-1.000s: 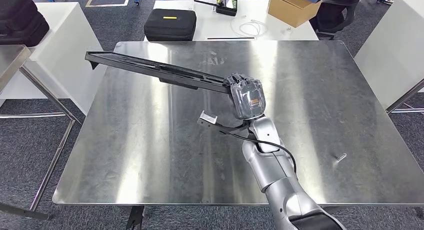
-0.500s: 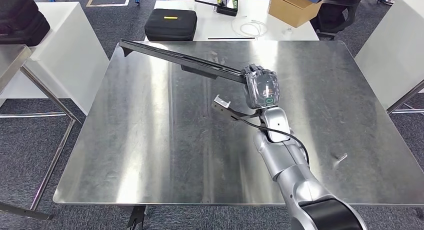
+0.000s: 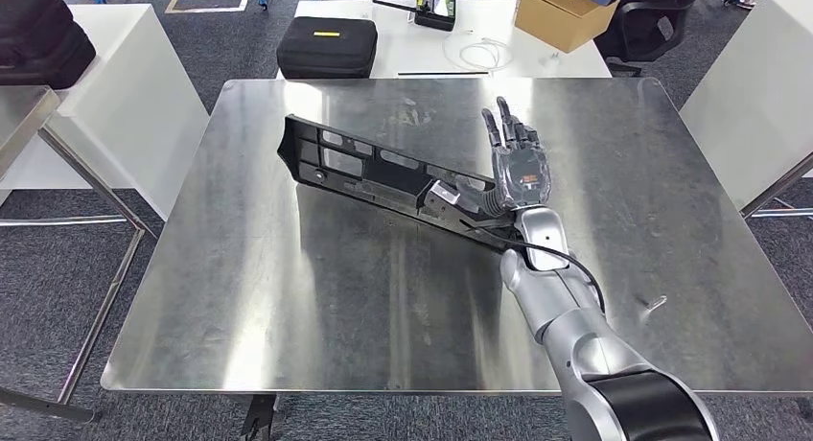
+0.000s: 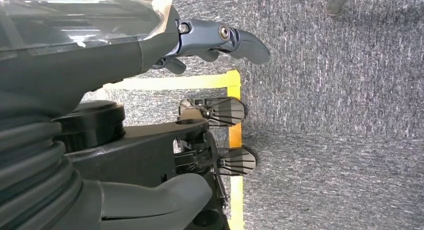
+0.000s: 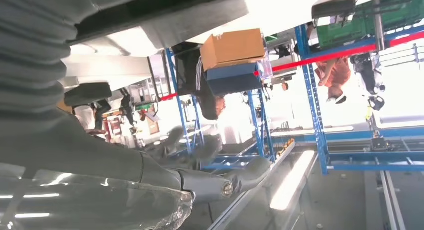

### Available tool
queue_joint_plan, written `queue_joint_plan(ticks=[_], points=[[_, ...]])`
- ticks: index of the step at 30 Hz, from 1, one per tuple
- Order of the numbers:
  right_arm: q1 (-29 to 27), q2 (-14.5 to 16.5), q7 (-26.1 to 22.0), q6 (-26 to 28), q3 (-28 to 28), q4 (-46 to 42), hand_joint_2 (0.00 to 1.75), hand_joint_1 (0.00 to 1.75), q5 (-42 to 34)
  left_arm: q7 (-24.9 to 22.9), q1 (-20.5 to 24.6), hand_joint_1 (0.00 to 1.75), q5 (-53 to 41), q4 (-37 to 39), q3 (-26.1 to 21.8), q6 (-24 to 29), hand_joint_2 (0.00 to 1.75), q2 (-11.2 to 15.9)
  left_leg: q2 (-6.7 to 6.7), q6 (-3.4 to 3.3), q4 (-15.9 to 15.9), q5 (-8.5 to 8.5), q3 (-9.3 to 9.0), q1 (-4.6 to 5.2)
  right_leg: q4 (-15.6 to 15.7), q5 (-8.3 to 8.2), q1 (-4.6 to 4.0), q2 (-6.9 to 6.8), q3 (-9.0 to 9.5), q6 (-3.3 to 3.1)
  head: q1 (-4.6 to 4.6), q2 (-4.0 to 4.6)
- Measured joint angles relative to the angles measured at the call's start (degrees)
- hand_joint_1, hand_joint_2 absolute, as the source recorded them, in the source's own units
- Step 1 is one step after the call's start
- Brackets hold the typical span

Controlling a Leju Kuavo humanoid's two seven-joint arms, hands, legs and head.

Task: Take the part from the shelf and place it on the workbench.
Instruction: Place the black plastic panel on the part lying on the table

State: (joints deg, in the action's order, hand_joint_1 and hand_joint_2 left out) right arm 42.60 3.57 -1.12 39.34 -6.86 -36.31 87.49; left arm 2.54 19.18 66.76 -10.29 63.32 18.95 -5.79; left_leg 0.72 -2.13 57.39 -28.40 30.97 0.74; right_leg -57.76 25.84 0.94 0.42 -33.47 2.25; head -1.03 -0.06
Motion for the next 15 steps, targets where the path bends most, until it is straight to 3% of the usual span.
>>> queue_joint_plan(ticks=[8, 15], points=[[0.1, 0.6, -2.6, 0.0, 1.3, 0.8, 0.0, 0.0, -1.7, 0.0, 0.0, 0.0, 0.1, 0.0, 0.0, 0.4, 0.0, 0.2, 0.0, 0.0, 0.0, 0.0, -0.01, 0.01, 0.0, 0.0, 0.01, 0.0, 0.02, 0.0, 0.01, 0.01], [1.5, 2.5, -9.8, 0.0, 5.1, 3.8, 0.0, 0.0, -6.4, 0.0, 0.1, 0.0, 0.2, 0.0, 0.0, 0.9, 0.0, 0.2, -0.01, 0.0, 0.0, 0.0, -0.01, 0.01, 0.0, 0.0, 0.01, 0.0, 0.03, 0.0, 0.01, 0.0]])
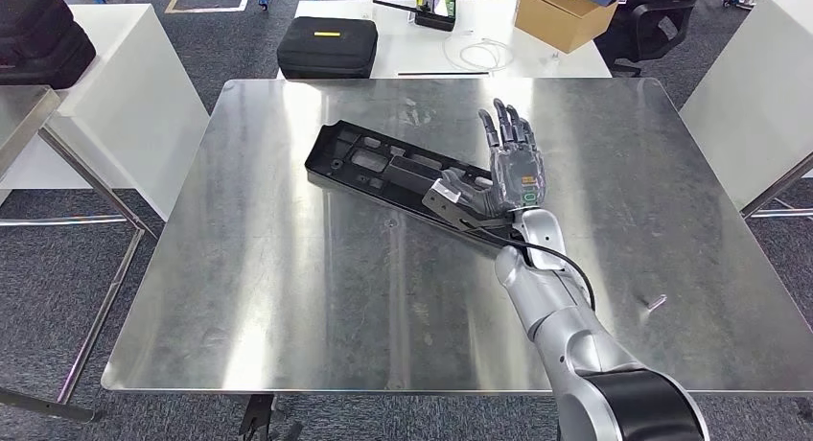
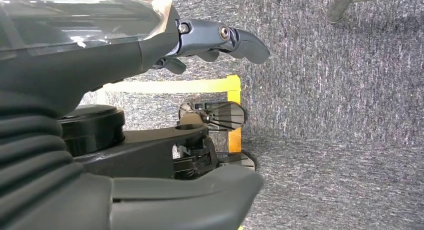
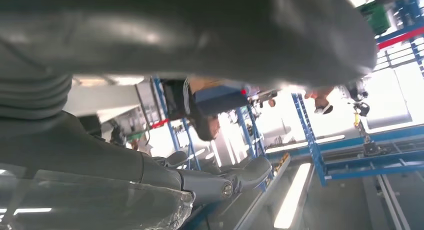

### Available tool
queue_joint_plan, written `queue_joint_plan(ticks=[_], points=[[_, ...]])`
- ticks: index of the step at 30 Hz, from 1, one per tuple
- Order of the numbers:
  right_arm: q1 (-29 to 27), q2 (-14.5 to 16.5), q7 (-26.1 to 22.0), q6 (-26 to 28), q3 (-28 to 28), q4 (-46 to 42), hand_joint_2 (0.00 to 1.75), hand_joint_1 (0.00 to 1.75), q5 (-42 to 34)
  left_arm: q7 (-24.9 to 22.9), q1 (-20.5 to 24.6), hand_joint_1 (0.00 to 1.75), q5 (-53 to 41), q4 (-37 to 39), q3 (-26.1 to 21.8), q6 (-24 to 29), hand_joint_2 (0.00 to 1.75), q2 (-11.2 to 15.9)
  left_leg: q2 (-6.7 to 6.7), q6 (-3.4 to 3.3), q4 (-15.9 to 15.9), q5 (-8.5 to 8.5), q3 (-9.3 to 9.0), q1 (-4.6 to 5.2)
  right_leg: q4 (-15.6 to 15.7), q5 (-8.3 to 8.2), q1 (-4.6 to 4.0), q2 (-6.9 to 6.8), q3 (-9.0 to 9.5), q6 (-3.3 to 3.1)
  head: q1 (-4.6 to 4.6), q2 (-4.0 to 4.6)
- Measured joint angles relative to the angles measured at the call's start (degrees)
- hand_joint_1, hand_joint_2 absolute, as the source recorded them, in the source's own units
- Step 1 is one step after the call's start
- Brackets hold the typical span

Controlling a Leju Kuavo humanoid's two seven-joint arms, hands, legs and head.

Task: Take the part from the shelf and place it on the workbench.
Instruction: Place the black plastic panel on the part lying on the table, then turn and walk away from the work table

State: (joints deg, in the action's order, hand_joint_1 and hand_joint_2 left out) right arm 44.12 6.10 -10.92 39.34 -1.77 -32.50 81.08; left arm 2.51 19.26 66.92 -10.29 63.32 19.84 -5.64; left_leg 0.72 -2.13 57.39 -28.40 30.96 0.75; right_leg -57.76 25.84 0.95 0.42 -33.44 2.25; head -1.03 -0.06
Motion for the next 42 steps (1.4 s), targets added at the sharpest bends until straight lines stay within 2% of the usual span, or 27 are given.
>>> queue_joint_plan(ticks=[3, 6, 11, 15, 19, 22, 29, 33, 37, 42], points=[[1.8, 0.7, -2.0, -0.9, 0.4, 3.8, 0.0, 0.0, -0.6, 0.0, 0.1, 0.0, 0.0, 0.0, 0.0, -0.1, 0.0, 0.0, -0.01, 0.0, 0.0, 0.0, -0.01, 0.0, 0.0, 0.0, 0.0, 0.0, 0.0, 0.0, 0.0, 0.01], [3.1, 1.6, -5.7, -5.1, 1.1, 6.9, 0.0, 0.0, -4.2, 0.0, 0.2, 0.0, 0.0, 0.0, 0.0, -0.3, 0.0, 0.0, -0.01, 0.0, 0.0, 0.01, -0.02, -0.01, 0.0, 0.0, -0.01, 0.0, 0.02, 0.0, 0.0, 0.01], [3.9, 3.6, -14.7, -19.4, 4.7, 8.5, 0.0, 0.0, -17.5, 0.0, 0.3, 0.0, 0.0, 0.0, -0.1, -0.8, 0.0, 0.0, -0.01, 0.0, 0.0, 0.01, -0.02, -0.01, 0.0, 0.0, -0.01, 0.0, 0.01, 0.0, 0.0, 0.01], [3.9, 4.7, -19.0, -29.1, 6.7, 8.5, 0.0, 0.0, -26.6, 0.0, 0.4, 0.0, -0.1, 0.0, -0.1, -1.1, 0.0, 0.1, 0.0, 0.0, 0.0, 0.01, -0.02, -0.01, 0.0, 0.0, -0.01, 0.0, 0.01, 0.0, 0.0, 0.01], [2.2, 5.2, -23.1, -41.0, 6.3, 5.7, 1.75, 0.0, -39.7, 0.0, 0.4, 0.0, -0.1, 0.0, -0.3, -1.3, 0.0, 0.4, 0.01, 0.0, 0.0, 0.01, -0.02, -0.01, 0.0, 0.0, -0.01, -0.01, 0.02, 0.0, 0.0, 0.0], [-0.3, 5.2, -23.7, -45.9, 3.9, 2.0, 1.75, 0.0, -47.4, 0.2, 0.3, 0.0, -0.1, 0.0, -0.7, -1.6, 0.0, 0.6, 0.01, 0.0, 0.0, 0.0, -0.02, 0.0, 0.0, 0.0, 0.0, 0.0, 0.02, 0.0, 0.0, 0.02], [-4.5, 4.6, -24.0, -50.6, -2.2, -4.9, 1.75, 0.0, -56.6, 0.4, 0.2, 0.0, 0.0, 0.0, -1.0, -1.6, 0.0, 1.2, 0.0, 0.0, 0.0, 0.0, -0.03, 0.0, 0.0, 0.0, -0.01, 0.0, 0.01, 0.0, 0.0, 0.0], [-8.2, 3.4, -23.3, -54.5, -7.4, -11.2, 1.75, 0.0, -67.9, 1.2, -0.1, 0.0, 0.2, 0.0, -1.3, -1.0, 1.75, 1.4, -0.01, 0.0, 0.0, 0.0, -0.03, 0.0, 0.0, 0.0, -0.01, 0.0, 0.01, 0.0, 0.0, 0.0], [-12.1, 1.7, -23.1, -57.0, -12.9, -18.2, 1.75, 0.0, -76.3, 2.4, -0.6, 0.0, 0.6, 0.0, -2.1, -0.7, 1.75, 1.6, -0.01, 0.0, 0.0, -0.01, -0.02, 0.0, 0.0, 0.01, -0.01, 0.0, 0.01, 0.0, 0.0, 0.0], [-15.8, 0.1, -23.2, -57.6, -17.3, -24.9, 1.75, 0.0, -80.1, 3.4, -1.1, 0.0, 0.7, 0.0, -2.8, -0.6, 1.75, 1.9, -0.01, 0.0, 0.0, -0.01, -0.02, 0.0, 0.0, 0.01, -0.01, 0.0, 0.01, 0.0, 0.0, 0.01]])
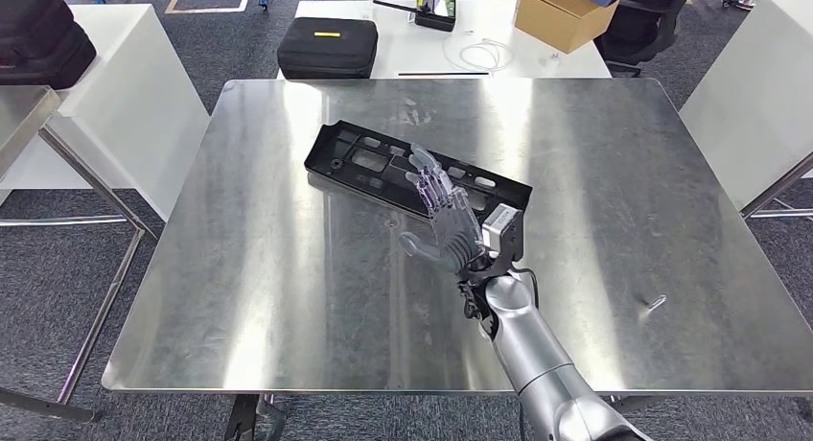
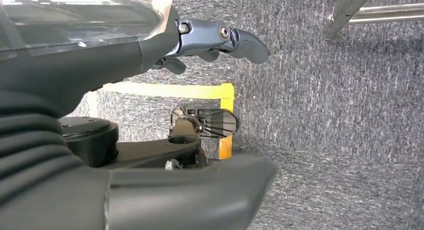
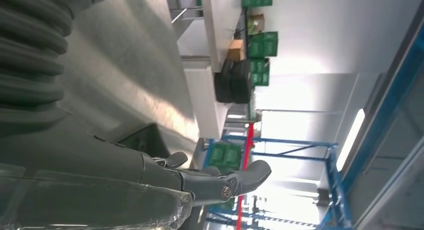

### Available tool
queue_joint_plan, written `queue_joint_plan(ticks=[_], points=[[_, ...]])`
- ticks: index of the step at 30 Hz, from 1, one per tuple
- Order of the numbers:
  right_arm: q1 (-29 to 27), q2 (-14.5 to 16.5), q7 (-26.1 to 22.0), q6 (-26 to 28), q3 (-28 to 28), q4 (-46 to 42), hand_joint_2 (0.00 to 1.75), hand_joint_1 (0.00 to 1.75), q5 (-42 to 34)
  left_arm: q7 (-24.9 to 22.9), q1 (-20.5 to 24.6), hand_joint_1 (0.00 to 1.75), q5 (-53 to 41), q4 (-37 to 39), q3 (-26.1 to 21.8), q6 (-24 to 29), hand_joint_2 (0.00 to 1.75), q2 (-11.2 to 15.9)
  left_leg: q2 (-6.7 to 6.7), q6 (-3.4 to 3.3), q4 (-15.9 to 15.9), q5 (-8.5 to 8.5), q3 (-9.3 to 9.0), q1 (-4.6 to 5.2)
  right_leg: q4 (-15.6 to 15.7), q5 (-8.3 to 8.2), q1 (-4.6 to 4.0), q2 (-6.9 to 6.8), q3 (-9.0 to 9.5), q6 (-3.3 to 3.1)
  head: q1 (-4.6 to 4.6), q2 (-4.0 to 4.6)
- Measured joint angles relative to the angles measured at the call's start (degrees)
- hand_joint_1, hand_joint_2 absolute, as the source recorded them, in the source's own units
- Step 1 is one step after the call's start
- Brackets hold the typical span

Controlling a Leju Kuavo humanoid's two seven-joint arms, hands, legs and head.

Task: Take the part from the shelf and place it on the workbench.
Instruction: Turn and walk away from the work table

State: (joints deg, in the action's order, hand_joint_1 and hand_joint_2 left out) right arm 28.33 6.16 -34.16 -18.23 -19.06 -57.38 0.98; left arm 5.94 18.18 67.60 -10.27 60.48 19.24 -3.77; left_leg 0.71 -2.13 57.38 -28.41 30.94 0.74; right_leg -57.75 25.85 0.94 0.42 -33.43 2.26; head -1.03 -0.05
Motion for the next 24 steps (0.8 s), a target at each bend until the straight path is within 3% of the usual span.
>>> queue_joint_plan(ticks=[6, 10, 24], points=[[-2.6, -0.8, -0.1, 1.8, -2.4, -4.2, 1.75, 0.0, -0.2, 0.9, -0.5, 0.0, 0.0, 0.0, -0.8, 0.8, 1.75, 0.1, 0.0, 0.0, 0.0, 0.0, -0.01, 0.0, 0.0, 0.0, 0.0, 0.0, 0.01, 0.0, 0.0, 0.0], [-3.6, -1.0, -0.1, 2.0, -3.3, -5.5, 1.75, 0.0, -0.3, 1.4, -0.9, 0.0, 0.2, 0.0, -1.2, 1.2, 0.0, 0.1, 0.0, 0.0, 0.0, 0.0, -0.01, 0.0, 0.0, 0.0, 0.0, 0.0, 0.01, 0.0, 0.0, -0.01], [-5.2, -1.0, 0.3, 2.5, -4.4, -8.5, 1.75, 0.0, -0.3, 2.9, -1.7, 0.0, 0.3, 0.0, -2.1, 2.2, 0.0, -0.2, 0.02, -0.12, 0.2, -0.09, 0.04, 0.09, 0.1, -0.02, 0.14, 0.0, 0.03, 0.02, 0.0, 0.01]])
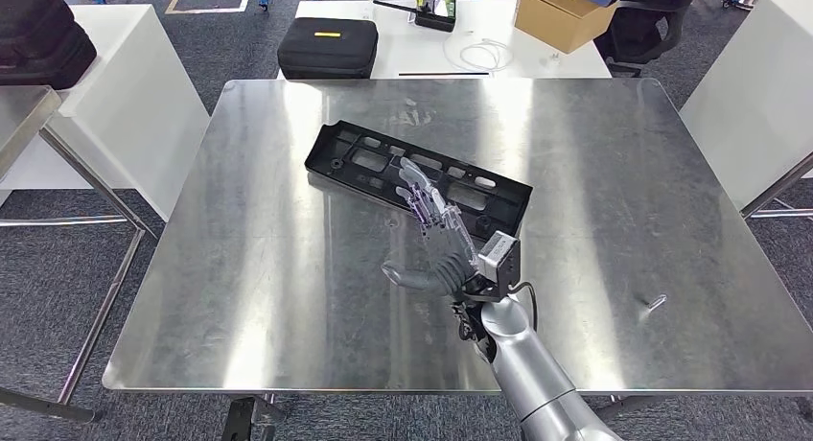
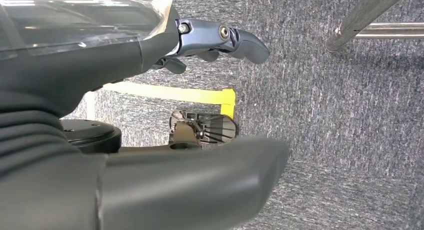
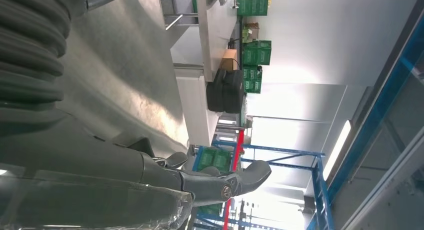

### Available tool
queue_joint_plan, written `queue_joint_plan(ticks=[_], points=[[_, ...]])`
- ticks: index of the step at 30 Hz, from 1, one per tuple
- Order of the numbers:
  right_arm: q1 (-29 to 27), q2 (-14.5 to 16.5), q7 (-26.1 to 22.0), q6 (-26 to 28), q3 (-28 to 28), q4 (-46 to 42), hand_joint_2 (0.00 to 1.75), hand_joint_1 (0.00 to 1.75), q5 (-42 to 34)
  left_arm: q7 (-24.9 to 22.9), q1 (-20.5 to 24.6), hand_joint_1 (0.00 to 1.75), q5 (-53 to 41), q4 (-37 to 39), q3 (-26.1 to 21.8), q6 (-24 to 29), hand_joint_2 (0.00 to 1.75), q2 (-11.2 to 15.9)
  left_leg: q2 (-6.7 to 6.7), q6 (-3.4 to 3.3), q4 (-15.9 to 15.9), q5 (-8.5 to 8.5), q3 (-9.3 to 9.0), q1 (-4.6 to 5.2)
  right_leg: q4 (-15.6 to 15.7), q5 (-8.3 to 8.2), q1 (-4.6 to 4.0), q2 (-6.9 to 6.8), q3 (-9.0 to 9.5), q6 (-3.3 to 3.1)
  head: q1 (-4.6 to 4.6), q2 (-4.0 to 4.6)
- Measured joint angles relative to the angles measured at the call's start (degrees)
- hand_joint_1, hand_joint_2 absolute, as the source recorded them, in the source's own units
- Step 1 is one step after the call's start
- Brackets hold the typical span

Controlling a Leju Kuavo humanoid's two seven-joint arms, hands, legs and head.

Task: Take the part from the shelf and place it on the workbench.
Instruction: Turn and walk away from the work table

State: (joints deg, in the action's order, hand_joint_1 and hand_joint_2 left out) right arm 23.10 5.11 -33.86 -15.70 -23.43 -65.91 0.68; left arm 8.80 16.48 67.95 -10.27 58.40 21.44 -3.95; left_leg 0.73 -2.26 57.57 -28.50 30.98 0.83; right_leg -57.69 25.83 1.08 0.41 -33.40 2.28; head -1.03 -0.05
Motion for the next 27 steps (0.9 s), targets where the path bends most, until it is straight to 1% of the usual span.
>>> queue_joint_plan(ticks=[5, 7, 8, 10, 11, 12, 14, 15, 16, 17, 18, 19, 20, 21, 22, 23, 24, 25, 26, 27], points=[[-1.0, -0.1, 0.6, 0.0, 0.0, -1.5, 1.75, 0.0, -0.2, 0.3, -0.2, 0.0, 0.0, 0.0, -0.2, 0.4, 0.0, -0.1, 0.0, -0.31, 0.3, -0.18, 0.16, 0.08, 0.0, -0.07, 0.06, 0.0, 0.0, 0.16, -0.01, -0.01], [-1.5, -0.2, 0.7, 0.0, 0.0, -2.2, 1.75, 0.0, -0.2, 0.4, -0.3, 0.0, 0.0, 0.0, -0.3, 0.6, 0.0, -0.2, 0.0, -0.56, 0.5, -0.2, 0.29, 0.14, 0.1, -0.23, 0.12, 0.01, 0.01, 0.42, -0.01, -0.01], [-1.7, -0.2, 0.8, 0.0, 0.0, -2.6, 1.75, 0.0, -0.2, 0.5, -0.4, 0.0, 0.0, 0.0, -0.4, 0.7, 0.0, -0.2, -0.01, -0.78, 0.5, -0.08, 0.3, 0.15, 0.2, -0.39, 0.11, 0.02, 0.06, 0.65, -0.01, -0.01], [-2.0, -0.3, 0.8, 0.1, 0.0, -3.4, 1.75, 0.0, -0.3, 0.6, -0.4, 0.0, 0.0, 0.0, -0.4, 0.7, 0.0, -0.4, -0.22, -1.32, -0.3, 0.57, -0.01, -0.23, -0.1, -0.1, -0.04, -0.01, -0.27, 1.04, 0.01, -0.01], [-2.1, -0.3, 0.8, 0.1, 0.0, -3.7, 1.75, 0.0, -0.3, 0.7, -0.4, 0.0, 0.0, 0.0, -0.5, 0.8, 0.0, -0.5, -0.35, -1.62, -0.8, 0.92, -0.17, -0.46, -1.4, 0.69, -0.14, -0.03, -0.93, 1.08, 0.08, -0.01], [-2.2, -0.4, 0.9, 0.1, 0.0, -4.0, 1.75, 0.0, -0.3, 0.7, -0.5, 0.0, 0.1, 0.0, -0.5, 0.8, 0.0, -0.7, -0.48, -1.8, -1.1, 1.18, -0.28, -0.66, -3.9, 2.01, -0.18, -0.05, -2.17, 0.98, 0.14, -0.01], [-2.6, -0.6, 1.3, 0.0, 0.0, -4.1, 1.75, 0.0, -0.4, 0.7, -0.6, 0.0, 0.1, 0.0, -0.6, 0.7, 0.0, -0.8, -0.56, -1.95, -1.2, 1.3, -0.14, -0.68, -11.4, 4.96, -0.14, -0.06, -5.56, 0.84, 0.25, -0.01], [-2.8, -0.7, 1.6, 0.0, 0.0, -4.2, 1.75, 0.0, -0.5, 0.7, -0.7, 0.0, 0.0, 0.0, -0.6, 0.7, 0.0, -0.9, -0.57, -1.94, -1.2, 1.3, -0.07, -0.7, -14.3, 5.74, -0.08, -0.06, -6.89, 0.99, 0.25, -0.01], [-3.0, -0.8, 1.8, -0.1, 0.0, -4.2, 1.75, 0.0, -0.5, 0.7, -0.8, 0.0, 0.0, 0.0, -0.6, 0.6, 0.0, -0.9, -0.58, -1.91, -1.2, 1.3, -0.05, -0.74, -15.4, 5.68, -0.02, -0.07, -7.32, 1.34, 0.25, -0.01], [-3.2, -0.9, 2.0, -0.1, 0.0, -4.3, 1.75, 0.0, -0.6, 0.7, -0.9, 0.0, -0.1, 0.0, -0.6, 0.5, 0.0, -1.0, -0.58, -1.84, -1.1, 1.28, -0.06, -0.83, -14.2, 4.71, 0.09, -0.1, -6.61, 1.86, 0.25, -0.01], [-3.2, -0.9, 2.2, -0.2, 0.0, -4.4, 1.75, 0.0, -0.6, 0.7, -0.9, 0.0, -0.2, 0.0, -0.6, 0.5, 0.0, -1.0, -0.55, -1.69, -1.0, 1.21, -0.09, -0.94, -10.6, 3.07, 0.25, -0.16, -4.8, 2.46, 0.25, -0.01], [-3.2, -1.0, 2.3, -0.2, 0.0, -4.6, 1.75, 0.0, -0.7, 0.7, -0.9, 0.0, -0.4, 0.0, -0.6, 0.4, 0.0, -1.0, -0.51, -1.46, -0.9, 1.1, -0.06, -1.01, -6.5, 1.76, 0.41, -0.26, -2.64, 2.91, 0.26, 0.0], [-3.2, -1.0, 2.4, -0.3, 0.1, -4.7, 1.75, 0.0, -0.7, 0.7, -0.8, 0.0, -0.5, 0.0, -0.6, 0.4, 0.0, -1.1, -0.47, -1.13, -0.7, 0.99, 0.11, -0.96, -3.0, 0.66, 0.36, -0.22, -0.72, 2.97, 0.25, 0.0], [-3.2, -1.0, 2.5, -0.3, 0.1, -4.9, 1.75, 0.0, -0.7, 0.7, -0.8, 0.0, -0.6, 0.0, -0.6, 0.4, 0.0, -1.1, -0.4, -0.78, -0.5, 0.94, 0.28, -0.85, -0.7, 0.14, 0.33, -0.18, 0.49, 2.76, 0.25, -0.01], [-3.2, -1.0, 2.6, -0.3, 0.1, -5.0, 1.75, 0.0, -0.7, 0.7, -0.8, 0.0, -0.6, 0.0, -0.6, 0.4, 0.0, -1.1, -0.34, -0.51, -0.3, 0.94, 0.47, -0.7, 0.1, 0.2, 0.24, -0.09, 0.89, 2.34, 0.21, -0.01], [-3.2, -1.0, 2.6, -0.3, 0.1, -5.0, 1.75, 0.0, -0.7, 0.7, -0.8, 0.0, -0.7, 0.0, -0.6, 0.4, 0.0, -1.1, -0.3, -0.26, -0.2, 1.01, 0.62, -0.62, 0.0, 0.1, 0.12, 0.05, 0.84, 1.93, 0.18, -0.02], [-3.3, -1.1, 2.6, -0.3, 0.1, -5.1, 1.75, 0.0, -0.7, 0.7, -0.8, 0.0, -0.7, 0.0, -0.7, 0.5, 0.0, -1.1, -0.26, -0.05, -0.1, 1.02, 0.67, -0.68, 0.1, 0.1, 0.34, 0.05, 0.68, 1.6, 0.16, -0.01], [-3.3, -1.1, 2.7, -0.3, 0.1, -5.2, 1.75, 0.0, -0.7, 0.7, -0.8, 0.0, -0.7, 0.0, -0.7, 0.5, 0.0, -1.1, -0.28, 0.19, 0.2, 0.68, 0.93, -0.78, 0.2, 0.05, 0.5, 0.07, 0.63, 1.25, 0.15, -0.01], [-3.2, -1.0, 2.7, -0.3, 0.1, -5.3, 1.75, 0.0, -0.7, 0.7, -0.8, 0.0, -0.8, 0.0, -0.7, 0.6, 0.0, -1.1, -0.33, 0.48, 1.3, -0.24, 1.47, -0.9, 0.3, -0.06, 0.65, 0.05, 0.58, 0.78, 0.14, 0.0], [-3.2, -1.0, 2.7, -0.3, 0.1, -5.3, 1.75, 0.0, -0.7, 0.7, -0.8, 0.0, -0.9, 0.0, -0.7, 0.7, 0.0, -1.1, -0.38, 0.76, 3.6, -1.83, 2.52, -1.0, 0.3, -0.19, 0.79, 0.0, 0.52, 0.26, 0.11, 0.0]])
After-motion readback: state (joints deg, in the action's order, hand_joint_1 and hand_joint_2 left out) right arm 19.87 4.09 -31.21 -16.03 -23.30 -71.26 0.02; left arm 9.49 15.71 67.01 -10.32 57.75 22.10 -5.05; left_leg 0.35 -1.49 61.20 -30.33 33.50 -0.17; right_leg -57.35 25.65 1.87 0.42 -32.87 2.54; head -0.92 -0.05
